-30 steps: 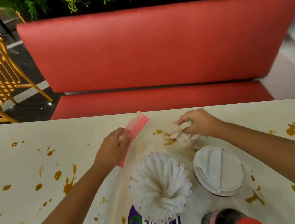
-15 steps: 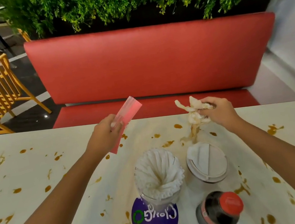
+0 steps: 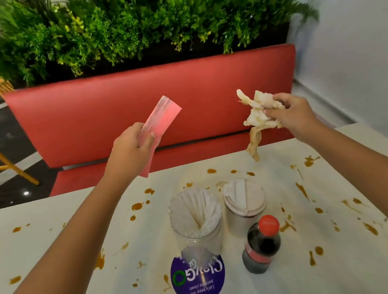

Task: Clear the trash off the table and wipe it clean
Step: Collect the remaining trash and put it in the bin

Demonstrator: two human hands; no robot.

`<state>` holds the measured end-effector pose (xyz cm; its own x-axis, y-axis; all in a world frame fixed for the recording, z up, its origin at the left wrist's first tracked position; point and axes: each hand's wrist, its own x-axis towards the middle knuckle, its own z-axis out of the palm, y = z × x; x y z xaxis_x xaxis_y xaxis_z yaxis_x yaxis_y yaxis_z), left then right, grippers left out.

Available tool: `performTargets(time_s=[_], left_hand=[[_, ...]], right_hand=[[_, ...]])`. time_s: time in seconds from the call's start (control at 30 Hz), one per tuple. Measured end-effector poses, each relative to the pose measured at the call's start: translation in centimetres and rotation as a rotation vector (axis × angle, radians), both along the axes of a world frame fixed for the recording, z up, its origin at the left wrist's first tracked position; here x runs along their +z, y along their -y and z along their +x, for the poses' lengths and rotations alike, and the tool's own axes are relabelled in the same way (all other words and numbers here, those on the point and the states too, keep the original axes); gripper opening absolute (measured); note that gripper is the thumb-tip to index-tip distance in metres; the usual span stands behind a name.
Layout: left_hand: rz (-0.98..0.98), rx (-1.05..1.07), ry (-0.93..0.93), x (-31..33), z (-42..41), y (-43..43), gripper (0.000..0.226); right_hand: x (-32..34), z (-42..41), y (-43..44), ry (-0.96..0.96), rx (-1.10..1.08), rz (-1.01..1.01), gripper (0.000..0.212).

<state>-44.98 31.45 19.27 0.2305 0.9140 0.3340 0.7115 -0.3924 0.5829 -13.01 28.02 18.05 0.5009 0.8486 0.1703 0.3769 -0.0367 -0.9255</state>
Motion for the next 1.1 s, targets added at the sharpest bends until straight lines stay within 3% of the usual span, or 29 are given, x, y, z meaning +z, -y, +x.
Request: performTargets(time_s=[0.37, 0.87, 1.1], left_hand=[[-0.015, -0.020, -0.059, 0.7, -0.3, -0.9, 0.028], [-0.245, 0.077, -0.173, -6.8, -2.4, -3.9, 0.032], [-0.331, 0.101, -0.193, -9.4, -3.2, -4.1, 0.029]], right_hand=[[-1.1, -2.5, -1.0, 0.127, -0.062, -0.039, 0.026], [-13.7, -4.9, -7.0, 0.654, 0.562, -0.423, 0.033], [-16.3, -5.1, -8.2, 0.840, 0.808, -0.657, 0.043]])
